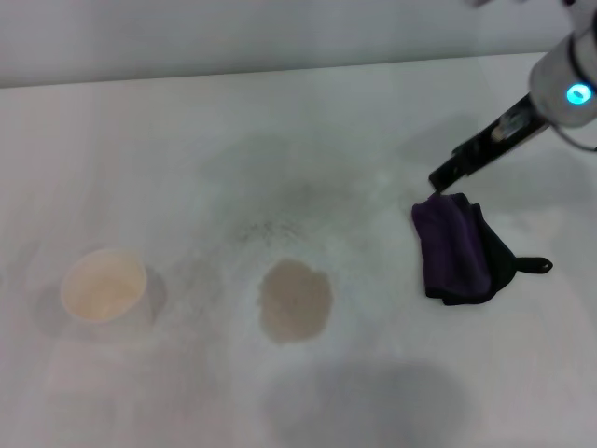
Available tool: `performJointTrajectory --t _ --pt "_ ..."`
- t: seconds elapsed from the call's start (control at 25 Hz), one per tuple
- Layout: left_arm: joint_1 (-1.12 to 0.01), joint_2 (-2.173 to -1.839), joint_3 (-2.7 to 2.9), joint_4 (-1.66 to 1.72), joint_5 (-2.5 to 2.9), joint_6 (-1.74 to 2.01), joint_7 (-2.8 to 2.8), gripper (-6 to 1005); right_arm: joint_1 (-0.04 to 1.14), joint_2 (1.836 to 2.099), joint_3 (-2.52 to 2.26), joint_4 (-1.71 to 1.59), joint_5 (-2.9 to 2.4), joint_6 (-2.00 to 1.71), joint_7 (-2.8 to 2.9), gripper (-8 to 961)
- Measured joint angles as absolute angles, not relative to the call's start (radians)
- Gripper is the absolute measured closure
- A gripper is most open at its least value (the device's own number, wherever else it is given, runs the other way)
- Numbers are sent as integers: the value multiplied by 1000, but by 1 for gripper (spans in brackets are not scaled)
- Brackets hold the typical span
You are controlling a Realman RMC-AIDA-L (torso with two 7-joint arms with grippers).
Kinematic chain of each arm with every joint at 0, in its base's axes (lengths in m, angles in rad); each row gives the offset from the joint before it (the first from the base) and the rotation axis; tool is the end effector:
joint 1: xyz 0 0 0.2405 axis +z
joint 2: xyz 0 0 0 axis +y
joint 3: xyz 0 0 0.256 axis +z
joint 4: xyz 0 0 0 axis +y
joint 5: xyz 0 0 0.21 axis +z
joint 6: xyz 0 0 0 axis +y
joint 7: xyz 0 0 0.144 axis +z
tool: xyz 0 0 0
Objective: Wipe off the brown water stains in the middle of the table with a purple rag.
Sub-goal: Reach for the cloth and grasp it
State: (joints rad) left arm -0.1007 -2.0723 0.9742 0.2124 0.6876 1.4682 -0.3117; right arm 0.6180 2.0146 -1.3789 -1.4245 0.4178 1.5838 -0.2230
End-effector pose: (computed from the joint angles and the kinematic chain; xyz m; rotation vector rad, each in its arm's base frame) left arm -0.3824 0.2193 0.0337 -1.6123 -0.3999 -0.6757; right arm 0.1863 0.3710 0.0420 -2.2159 1.1940 -0.4814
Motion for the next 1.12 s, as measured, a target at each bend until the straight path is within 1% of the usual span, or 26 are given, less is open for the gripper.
performJointTrajectory --t 0.36,0.72,0.96,1.12 --pt "-120 -2070 971 215 687 1465 -287 111 674 2020 -1500 -1198 422 1481 -181 99" --pt "-127 -2070 971 215 687 1463 -271 112 710 2017 -1519 -1044 416 1409 -164 101" --pt "-129 -2069 971 215 687 1461 -271 112 714 2016 -1520 -1018 409 1396 -161 127" --pt "-130 -2069 971 213 687 1460 -267 112 716 2017 -1520 -997 374 1393 -151 182"
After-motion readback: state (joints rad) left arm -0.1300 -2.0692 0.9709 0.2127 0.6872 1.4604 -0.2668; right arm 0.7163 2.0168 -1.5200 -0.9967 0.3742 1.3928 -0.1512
